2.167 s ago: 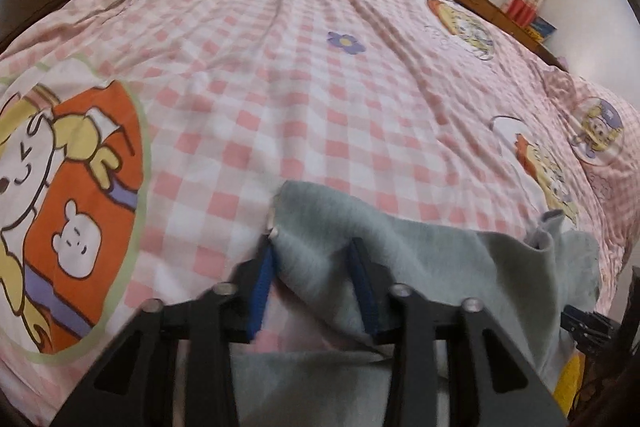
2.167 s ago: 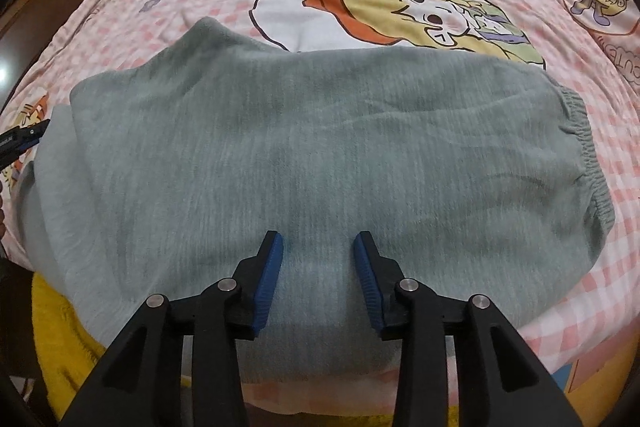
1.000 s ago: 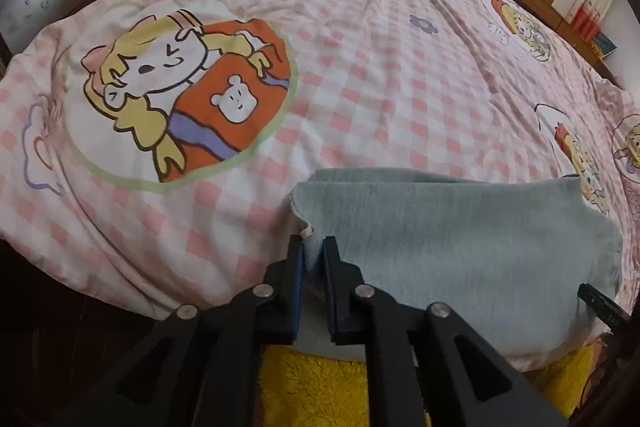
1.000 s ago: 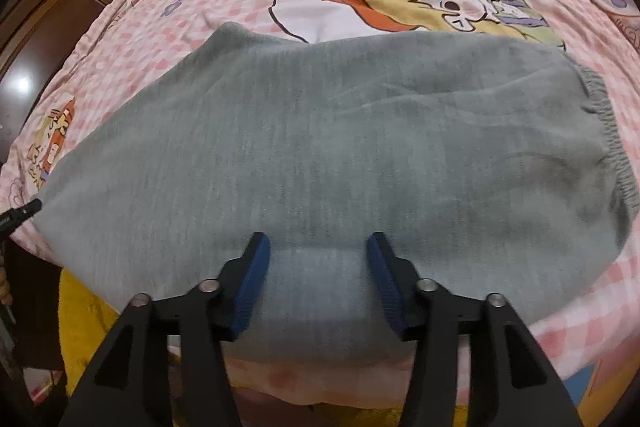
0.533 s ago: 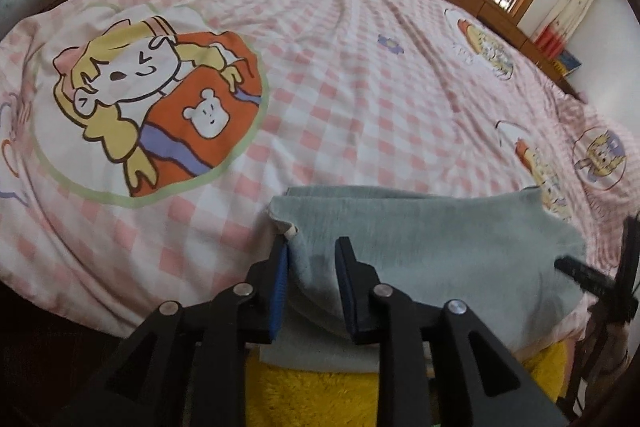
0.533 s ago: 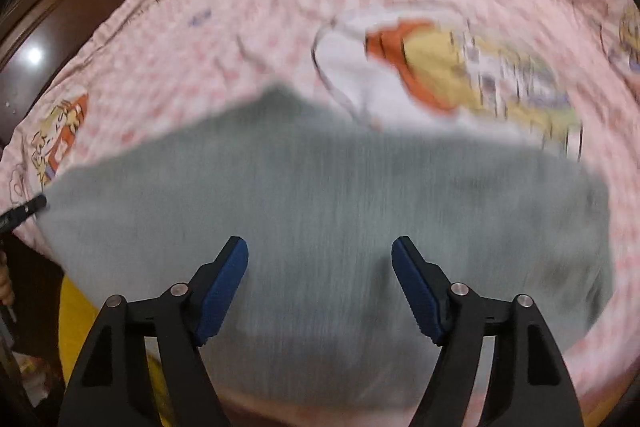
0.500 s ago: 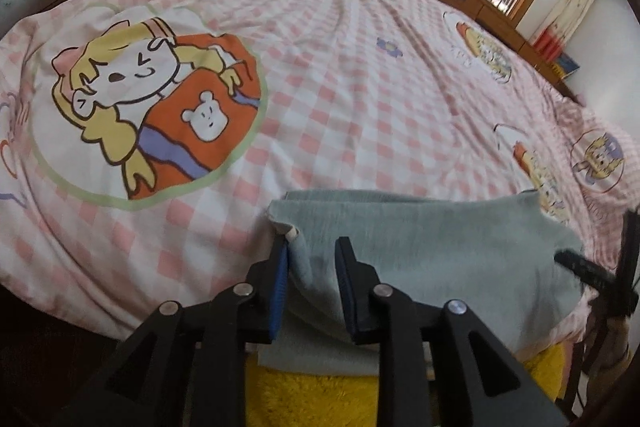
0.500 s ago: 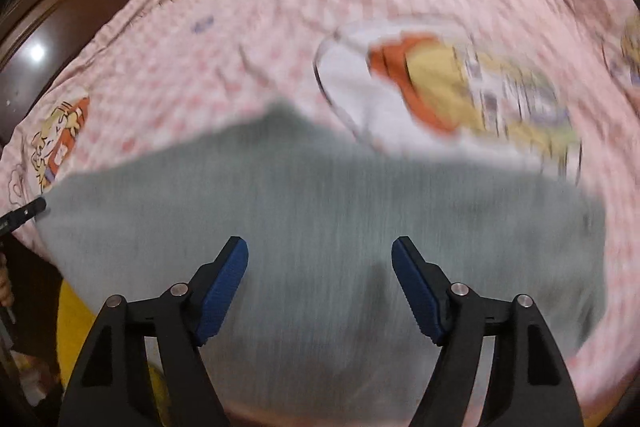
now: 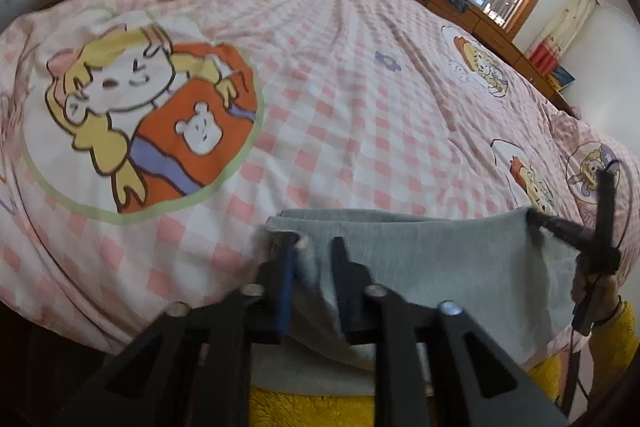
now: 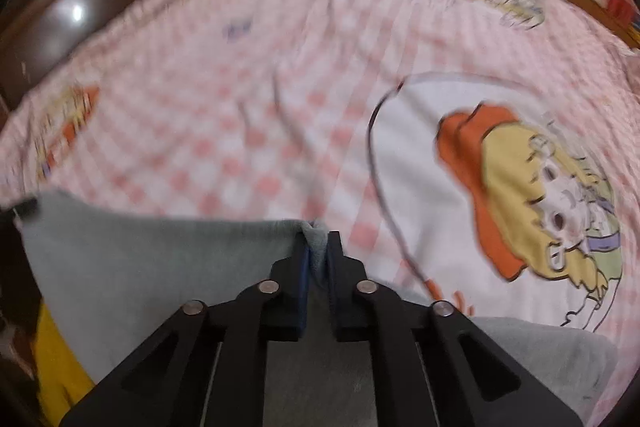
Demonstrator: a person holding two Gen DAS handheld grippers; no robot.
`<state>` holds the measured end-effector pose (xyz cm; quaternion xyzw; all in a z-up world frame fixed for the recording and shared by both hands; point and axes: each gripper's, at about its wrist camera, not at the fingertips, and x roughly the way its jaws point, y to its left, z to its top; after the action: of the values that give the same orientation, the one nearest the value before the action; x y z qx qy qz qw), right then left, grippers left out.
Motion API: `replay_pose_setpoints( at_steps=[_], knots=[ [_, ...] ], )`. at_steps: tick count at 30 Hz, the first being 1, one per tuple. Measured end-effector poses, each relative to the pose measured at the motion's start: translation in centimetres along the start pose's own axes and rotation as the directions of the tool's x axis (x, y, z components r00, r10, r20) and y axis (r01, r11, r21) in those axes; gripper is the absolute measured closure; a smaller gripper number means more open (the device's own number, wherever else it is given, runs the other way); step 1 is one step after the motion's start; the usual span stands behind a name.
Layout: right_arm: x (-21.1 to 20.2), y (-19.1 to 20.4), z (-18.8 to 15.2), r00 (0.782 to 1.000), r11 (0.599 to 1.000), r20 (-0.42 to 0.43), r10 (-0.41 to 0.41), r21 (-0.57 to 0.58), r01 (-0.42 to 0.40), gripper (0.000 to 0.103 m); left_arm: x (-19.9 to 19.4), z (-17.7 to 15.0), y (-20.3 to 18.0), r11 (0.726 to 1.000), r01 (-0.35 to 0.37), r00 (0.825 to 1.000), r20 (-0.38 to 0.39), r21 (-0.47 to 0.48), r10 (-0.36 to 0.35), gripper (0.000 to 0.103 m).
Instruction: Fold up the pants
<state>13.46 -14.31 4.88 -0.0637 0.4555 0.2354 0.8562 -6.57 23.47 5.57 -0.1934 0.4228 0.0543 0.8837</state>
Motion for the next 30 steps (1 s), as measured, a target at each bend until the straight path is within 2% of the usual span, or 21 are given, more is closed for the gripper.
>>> replay_pose_setpoints(
  at_steps=[3, 6, 10, 15, 17, 19, 23, 26, 30],
  knots=[
    [-0.8, -1.4, 1.0, 0.998, 0.998, 0.057, -0.024, 0.065, 0.02, 0.096, 0.1, 0.3, -0.3, 0.998, -0.04, 0.999, 0.034, 0.039, 0.039, 0.095],
    [1.8, -2.3, 1.4, 1.0, 0.994, -0.011, -0.003, 0.111, 0.004, 0.096, 1.5, 0.5, 0.1, 0.996, -0.079, 0.997, -0.002, 0.034, 0.079, 0.095],
    [5.1, -1.5, 0.5, 0.996, 0.996, -0.078, -0.048, 0.069, 0.053, 0.095, 2.8, 0.1, 0.9, 0.996, -0.093, 0.995, -0.036, 0.01, 0.094, 0.095],
    [5.7, -0.3, 0.0, 0.991, 0.992, -0.054, -0.124, 0.015, 0.125, 0.095, 2.9, -0.1, 1.0, 0.983, -0.181, 0.983, -0.025, 0.037, 0.182, 0.095],
    [5.4, -0.4, 0.2, 0.989, 0.99, -0.063, -0.134, 0.026, 0.136, 0.09, 2.2, 0.0, 1.1, 0.978, -0.208, 0.978, -0.02, 0.027, 0.209, 0.095],
    [4.4, -0.7, 0.4, 0.986, 0.985, -0.059, -0.156, 0.06, 0.159, 0.083, 1.4, -0.1, 1.4, 0.98, -0.198, 0.98, -0.017, 0.007, 0.198, 0.095],
    [0.3, -0.6, 0.1, 0.986, 0.978, 0.015, -0.168, 0.128, 0.165, 0.072, -1.0, -0.8, 1.4, 0.984, -0.174, 0.985, -0.012, -0.023, 0.174, 0.074],
    [-2.3, 0.5, -0.5, 0.989, 0.983, 0.024, -0.143, 0.12, 0.139, 0.069, -2.5, -1.7, 0.5, 0.989, -0.145, 0.989, -0.015, -0.025, 0.145, 0.071],
    [-4.7, 3.6, -2.5, 0.996, 0.996, 0.015, -0.089, 0.033, 0.089, 0.068, -3.3, -3.0, -1.4, 0.993, -0.116, 0.993, -0.033, -0.006, 0.116, 0.06]
  ],
)
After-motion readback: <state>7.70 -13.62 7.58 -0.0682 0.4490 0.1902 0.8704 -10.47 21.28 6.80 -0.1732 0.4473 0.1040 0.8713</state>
